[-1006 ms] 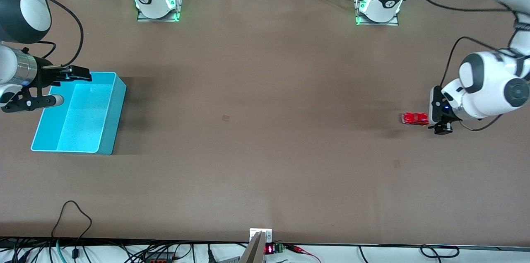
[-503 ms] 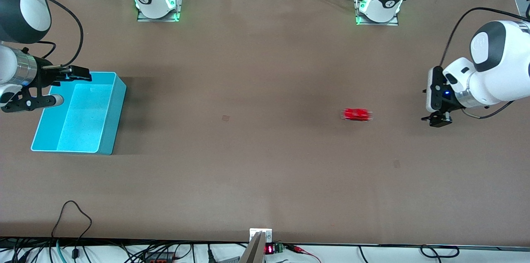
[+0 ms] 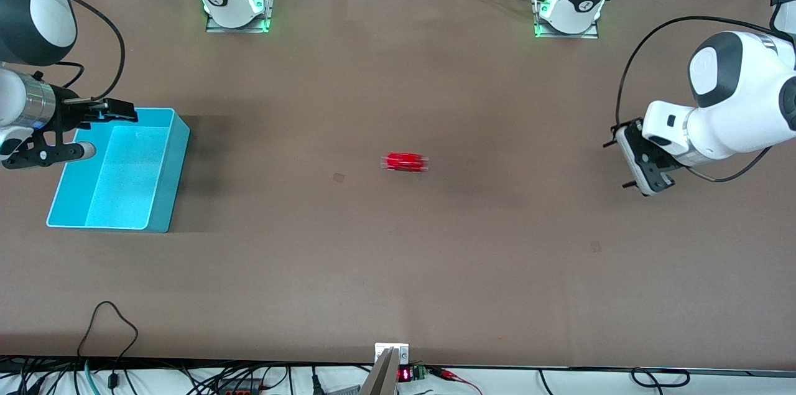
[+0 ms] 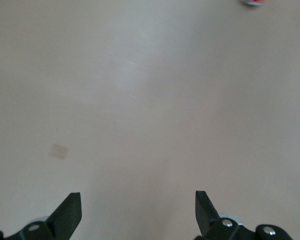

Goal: Wind red beetle toy and store in blue box
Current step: 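Raise the left gripper away from the rolling car, then move the right gripper down to the red car beside the box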

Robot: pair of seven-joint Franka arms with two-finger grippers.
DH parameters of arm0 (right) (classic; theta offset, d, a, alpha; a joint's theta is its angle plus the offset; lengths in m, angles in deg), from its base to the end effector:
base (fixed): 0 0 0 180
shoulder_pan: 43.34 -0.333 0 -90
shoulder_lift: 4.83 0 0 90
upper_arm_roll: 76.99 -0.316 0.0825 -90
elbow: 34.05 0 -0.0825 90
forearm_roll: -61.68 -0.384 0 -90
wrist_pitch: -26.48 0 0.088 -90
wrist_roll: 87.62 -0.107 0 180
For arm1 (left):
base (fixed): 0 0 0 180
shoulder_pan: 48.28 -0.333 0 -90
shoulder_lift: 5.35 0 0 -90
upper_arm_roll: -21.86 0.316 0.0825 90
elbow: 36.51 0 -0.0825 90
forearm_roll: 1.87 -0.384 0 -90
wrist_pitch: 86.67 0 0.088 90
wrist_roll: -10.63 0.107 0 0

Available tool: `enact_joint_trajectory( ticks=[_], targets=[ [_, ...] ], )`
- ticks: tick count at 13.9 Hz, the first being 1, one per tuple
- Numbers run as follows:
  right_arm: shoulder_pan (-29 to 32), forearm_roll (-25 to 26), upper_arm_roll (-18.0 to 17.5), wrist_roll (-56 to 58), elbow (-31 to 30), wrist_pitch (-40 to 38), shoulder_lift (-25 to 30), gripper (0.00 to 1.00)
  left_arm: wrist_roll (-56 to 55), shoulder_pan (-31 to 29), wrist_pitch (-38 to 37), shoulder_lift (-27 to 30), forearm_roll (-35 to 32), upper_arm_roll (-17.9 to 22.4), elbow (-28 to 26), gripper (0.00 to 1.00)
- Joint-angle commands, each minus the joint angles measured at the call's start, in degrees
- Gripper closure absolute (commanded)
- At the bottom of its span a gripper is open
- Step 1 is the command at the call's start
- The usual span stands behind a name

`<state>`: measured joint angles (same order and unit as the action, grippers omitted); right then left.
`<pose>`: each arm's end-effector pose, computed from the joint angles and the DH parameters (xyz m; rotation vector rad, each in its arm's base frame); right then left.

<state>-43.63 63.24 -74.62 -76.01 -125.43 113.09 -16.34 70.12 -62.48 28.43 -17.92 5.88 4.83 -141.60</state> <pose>0.5906 -0.0227 0.4937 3.0971 0.2612 -0.4478 0.6097 -0.0289 0.4140 2.5816 -1.4480 0.0828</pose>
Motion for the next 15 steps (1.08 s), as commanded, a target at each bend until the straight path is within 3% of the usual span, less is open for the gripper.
enact_joint_trajectory(
  ticks=[1,4,6,11,13,15],
  targets=[
    [0.2,-2.8,0.1,0.4,0.4,-0.8,0.0,0.00,-11.3,0.4,1.1,-0.6,-0.2,0.5,2.1,0.00],
    [0.2,-3.3,0.1,0.3,0.1,-0.9,-0.1,0.00,-25.2,0.5,1.9,-0.3,-2.5,2.4,5.0,0.00],
    [0.2,-3.4,0.0,0.4,-0.3,-1.1,-0.4,0.00,-32.4,2.3,1.4,-0.3,-9.4,4.5,8.0,0.00],
    [-0.6,-3.4,0.0,0.5,-5.3,-2.9,0.9,0.00,-52.3,5.3,-7.9,0.3,-9.4,8.5,14.8,0.00],
    [-0.9,-3.3,-0.4,0.7,-14.1,2.9,5.5,0.00,-54.6,9.2,-11.8,0.7,-8.2,13.7,17.4,0.00],
    [-1.0,-3.3,-1.0,9.4,-25.6,12.6,11.0,0.00,-54.6,9.2,-13.9,1.0,-2.8,16.3,18.2,0.00]
  ],
)
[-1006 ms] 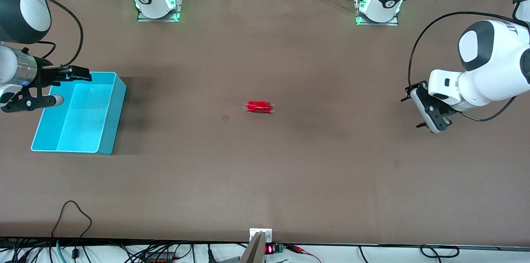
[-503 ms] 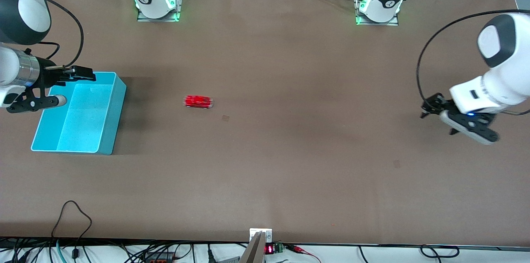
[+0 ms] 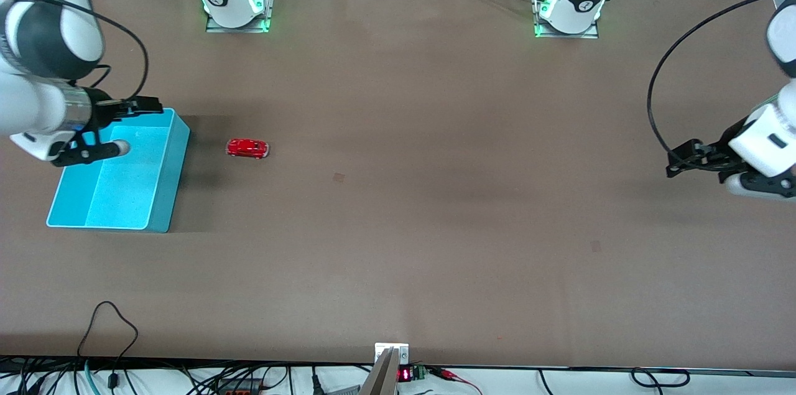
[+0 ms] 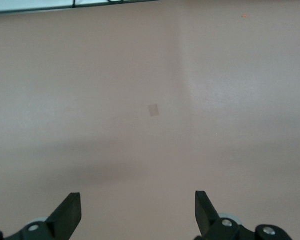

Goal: Wind red beetle toy and store in blue box
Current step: 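Move the right gripper down to the red car beside the box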

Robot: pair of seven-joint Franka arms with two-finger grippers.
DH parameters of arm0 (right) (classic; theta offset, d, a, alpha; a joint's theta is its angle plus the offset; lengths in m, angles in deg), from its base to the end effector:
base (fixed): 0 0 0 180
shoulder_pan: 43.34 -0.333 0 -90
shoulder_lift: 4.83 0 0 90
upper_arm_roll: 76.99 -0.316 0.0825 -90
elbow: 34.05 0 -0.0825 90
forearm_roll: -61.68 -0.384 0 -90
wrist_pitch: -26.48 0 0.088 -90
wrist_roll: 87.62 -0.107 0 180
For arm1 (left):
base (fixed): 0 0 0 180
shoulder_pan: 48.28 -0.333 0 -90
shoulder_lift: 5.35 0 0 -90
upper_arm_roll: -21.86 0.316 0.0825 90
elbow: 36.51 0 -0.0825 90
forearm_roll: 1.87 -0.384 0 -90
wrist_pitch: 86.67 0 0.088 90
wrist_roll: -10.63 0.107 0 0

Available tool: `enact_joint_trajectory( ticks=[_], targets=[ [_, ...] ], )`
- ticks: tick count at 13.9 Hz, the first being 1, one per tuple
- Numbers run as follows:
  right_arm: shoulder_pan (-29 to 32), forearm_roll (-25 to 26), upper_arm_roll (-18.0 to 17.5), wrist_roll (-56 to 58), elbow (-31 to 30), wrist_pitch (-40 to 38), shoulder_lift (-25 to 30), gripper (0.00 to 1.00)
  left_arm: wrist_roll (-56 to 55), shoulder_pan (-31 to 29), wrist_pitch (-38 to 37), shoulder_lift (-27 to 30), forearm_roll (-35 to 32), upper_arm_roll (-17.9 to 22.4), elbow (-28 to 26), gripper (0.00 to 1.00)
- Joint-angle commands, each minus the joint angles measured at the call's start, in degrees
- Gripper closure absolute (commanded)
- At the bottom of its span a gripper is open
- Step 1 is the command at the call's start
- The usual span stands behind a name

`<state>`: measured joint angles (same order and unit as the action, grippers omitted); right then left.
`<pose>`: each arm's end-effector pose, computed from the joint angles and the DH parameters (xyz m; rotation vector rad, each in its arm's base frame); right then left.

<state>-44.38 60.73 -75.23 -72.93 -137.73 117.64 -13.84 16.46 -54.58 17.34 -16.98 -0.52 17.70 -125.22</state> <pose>0.5597 -0.0046 0.4284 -3.0056 -0.3621 0.5679 0.6311 0.0256 0.5373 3.1055 -0.0893 0.1042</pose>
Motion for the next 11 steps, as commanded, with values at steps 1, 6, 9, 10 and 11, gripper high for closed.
enact_joint_trajectory(
  ticks=[1,6,9,10,11],
  targets=[
    [-0.2,-0.8,-0.4,12.9,-17.7,12.4,10.0,0.00,-0.9,0.9,-3.2,0.9,5.1,4.6,1.7,0.00],
    [0.0,0.1,-3.1,40.5,-29.2,27.6,10.7,0.00,-5.2,0.8,-8.6,4.1,4.8,4.0,0.7,0.00],
    [0.0,0.1,-3.5,43.9,-37.6,39.1,10.2,0.00,-5.3,0.8,-7.7,8.2,4.5,3.9,-3.4,0.00],
    [-0.2,0.2,-4.0,45.6,-40.0,43.9,9.9,0.00,-5.4,0.9,-6.6,9.2,4.5,3.8,-5.0,0.00],
    [0.0,0.8,-5.6,48.4,-41.5,48.8,8.7,0.00,-5.8,0.9,-6.5,9.4,4.4,3.7,-5.6,0.00]
  ],
)
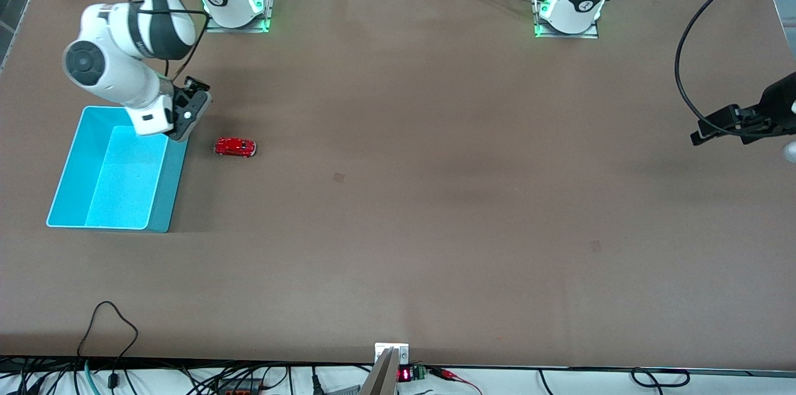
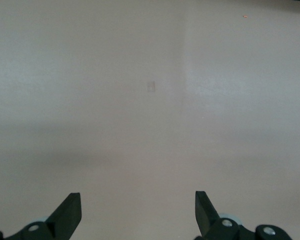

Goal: Wind red beetle toy and store in blue box
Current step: 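Move the right gripper down to the red car beside the box, then close the right gripper on the red car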

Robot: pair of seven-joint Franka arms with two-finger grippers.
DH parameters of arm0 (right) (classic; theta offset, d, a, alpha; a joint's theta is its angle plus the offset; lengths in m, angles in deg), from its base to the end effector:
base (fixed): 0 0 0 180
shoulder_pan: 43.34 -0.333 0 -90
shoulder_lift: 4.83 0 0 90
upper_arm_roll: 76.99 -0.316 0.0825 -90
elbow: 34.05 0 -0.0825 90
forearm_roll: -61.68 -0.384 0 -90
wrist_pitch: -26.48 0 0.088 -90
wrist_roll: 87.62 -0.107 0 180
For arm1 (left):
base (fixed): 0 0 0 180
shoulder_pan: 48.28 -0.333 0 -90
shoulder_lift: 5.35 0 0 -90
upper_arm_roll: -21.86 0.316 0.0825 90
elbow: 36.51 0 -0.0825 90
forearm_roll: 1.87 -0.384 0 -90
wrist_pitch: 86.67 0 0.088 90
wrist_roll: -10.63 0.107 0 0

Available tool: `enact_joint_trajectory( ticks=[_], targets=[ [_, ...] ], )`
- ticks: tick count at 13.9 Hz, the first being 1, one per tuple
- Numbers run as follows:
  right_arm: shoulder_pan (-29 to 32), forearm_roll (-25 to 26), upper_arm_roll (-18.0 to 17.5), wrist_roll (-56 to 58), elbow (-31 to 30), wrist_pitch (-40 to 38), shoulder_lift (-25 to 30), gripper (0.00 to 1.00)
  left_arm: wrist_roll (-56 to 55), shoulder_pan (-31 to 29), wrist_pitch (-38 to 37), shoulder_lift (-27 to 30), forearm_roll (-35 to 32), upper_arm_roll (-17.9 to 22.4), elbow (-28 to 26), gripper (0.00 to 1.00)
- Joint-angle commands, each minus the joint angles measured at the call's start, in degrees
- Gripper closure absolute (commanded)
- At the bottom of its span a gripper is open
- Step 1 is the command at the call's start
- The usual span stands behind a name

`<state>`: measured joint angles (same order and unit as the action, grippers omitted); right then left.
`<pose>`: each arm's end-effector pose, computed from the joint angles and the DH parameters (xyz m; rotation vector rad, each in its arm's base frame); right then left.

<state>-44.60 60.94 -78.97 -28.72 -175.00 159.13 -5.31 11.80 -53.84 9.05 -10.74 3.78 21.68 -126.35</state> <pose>0.4589 0.0262 0.2803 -2.6245 -1.5645 0.2009 0.5890 0.0459 0.5812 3.0411 0.1261 0.0216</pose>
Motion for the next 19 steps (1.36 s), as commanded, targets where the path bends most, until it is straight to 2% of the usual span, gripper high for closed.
enact_joint_trajectory(
  ticks=[1,7,14,15,17,19],
  targets=[
    [0.4,1.8,-2.6,6.5,-4.5,10.1,-1.2,0.00,-2.7,0.2,1.6,3.2,0.1,-0.3,-4.5,0.00],
    [-0.1,8.5,-4.0,7.2,-4.3,22.1,-7.0,0.00,-2.6,0.5,1.0,2.8,-2.0,-1.7,-3.2,0.00],
    [-0.3,9.1,-5.2,7.2,-4.1,28.0,-11.6,0.00,-2.8,0.6,-1.5,2.8,-1.9,-1.8,-2.0,0.00],
    [-0.2,10.5,-5.2,7.2,-4.1,28.0,-11.6,0.11,-2.8,0.6,-1.2,2.7,-2.0,-1.8,-1.9,0.00],
    [-0.1,14.0,-5.2,7.1,-3.8,28.1,-11.9,0.38,-2.8,0.5,-1.1,2.6,-2.0,-1.7,-2.0,0.00],
    [-0.1,14.4,-5.2,7.1,-3.7,28.1,-12.0,0.66,-2.8,0.5,-1.0,2.3,-2.0,-1.8,-2.0,0.00]
  ],
)
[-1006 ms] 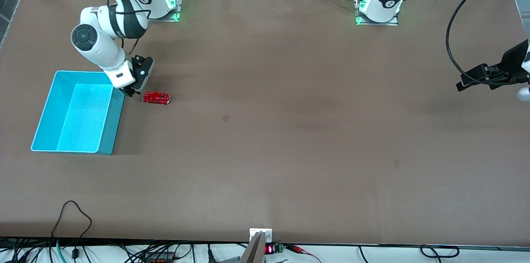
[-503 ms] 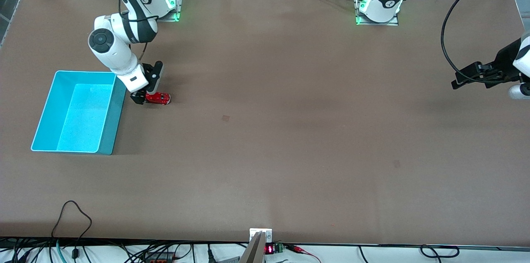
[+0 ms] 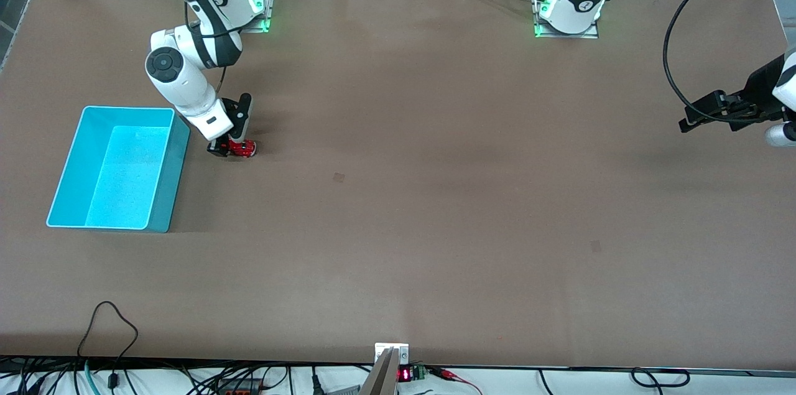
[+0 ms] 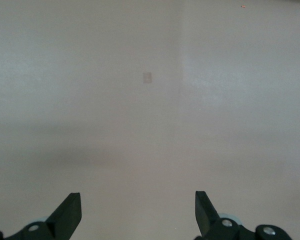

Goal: Wind red beetle toy and store in blue box
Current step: 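Close the right gripper on the red car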

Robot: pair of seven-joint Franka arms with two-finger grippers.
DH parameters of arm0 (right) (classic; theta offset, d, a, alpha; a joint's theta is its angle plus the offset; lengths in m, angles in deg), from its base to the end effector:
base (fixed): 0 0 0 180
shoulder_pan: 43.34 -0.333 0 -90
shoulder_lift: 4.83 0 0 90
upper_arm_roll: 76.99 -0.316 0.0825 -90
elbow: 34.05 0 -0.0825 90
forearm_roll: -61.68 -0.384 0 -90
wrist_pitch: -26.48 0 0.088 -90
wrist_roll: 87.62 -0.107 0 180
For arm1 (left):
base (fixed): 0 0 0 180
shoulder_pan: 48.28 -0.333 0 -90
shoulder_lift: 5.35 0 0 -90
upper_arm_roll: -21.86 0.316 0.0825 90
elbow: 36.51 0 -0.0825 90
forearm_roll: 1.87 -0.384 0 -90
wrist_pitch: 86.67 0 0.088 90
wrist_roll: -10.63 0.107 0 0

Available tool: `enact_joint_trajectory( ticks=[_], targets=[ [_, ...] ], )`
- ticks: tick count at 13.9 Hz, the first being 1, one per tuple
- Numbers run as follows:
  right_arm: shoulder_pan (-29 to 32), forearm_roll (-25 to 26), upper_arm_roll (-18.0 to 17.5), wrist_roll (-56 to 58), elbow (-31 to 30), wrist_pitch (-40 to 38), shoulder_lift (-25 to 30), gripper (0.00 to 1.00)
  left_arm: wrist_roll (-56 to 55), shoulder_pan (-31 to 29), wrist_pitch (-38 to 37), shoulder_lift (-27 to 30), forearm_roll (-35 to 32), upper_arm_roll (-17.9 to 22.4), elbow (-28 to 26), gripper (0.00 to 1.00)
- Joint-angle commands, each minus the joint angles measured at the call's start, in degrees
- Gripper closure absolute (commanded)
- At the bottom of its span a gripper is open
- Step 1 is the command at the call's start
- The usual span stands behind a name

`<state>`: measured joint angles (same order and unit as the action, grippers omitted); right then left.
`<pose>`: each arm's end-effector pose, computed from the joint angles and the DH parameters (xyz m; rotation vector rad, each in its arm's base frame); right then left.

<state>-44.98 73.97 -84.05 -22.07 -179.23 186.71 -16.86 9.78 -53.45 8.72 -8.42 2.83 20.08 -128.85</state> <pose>0.4570 0.0821 0.2012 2.2530 2.0830 0.0378 0.5768 0.0265 0.5834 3.0557 0.1250 0.0023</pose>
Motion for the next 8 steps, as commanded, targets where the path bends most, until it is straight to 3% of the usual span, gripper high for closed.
enact_joint_trajectory(
  ticks=[1,3,6,8],
  targets=[
    [0.3,1.3,-0.1,0.4,0.5,0.5,-0.4,0.77,-0.7,0.2,-0.6,-0.1,-1.1,-0.2,0.8,0.00],
    [0.2,1.2,-0.2,-0.6,1.3,0.1,-0.4,0.92,-0.7,0.4,-0.6,-0.2,-1.1,-0.2,0.9,0.00],
    [0.2,0.6,-0.2,-3.7,4.9,-2.4,0.9,1.00,-0.8,2.2,-0.7,0.0,-1.1,0.4,0.9,0.00],
    [0.3,-3.4,-0.2,-9.3,13.4,-16.0,1.7,1.00,-1.1,5.2,-0.8,0.2,-1.4,2.6,0.8,0.00]
  ],
)
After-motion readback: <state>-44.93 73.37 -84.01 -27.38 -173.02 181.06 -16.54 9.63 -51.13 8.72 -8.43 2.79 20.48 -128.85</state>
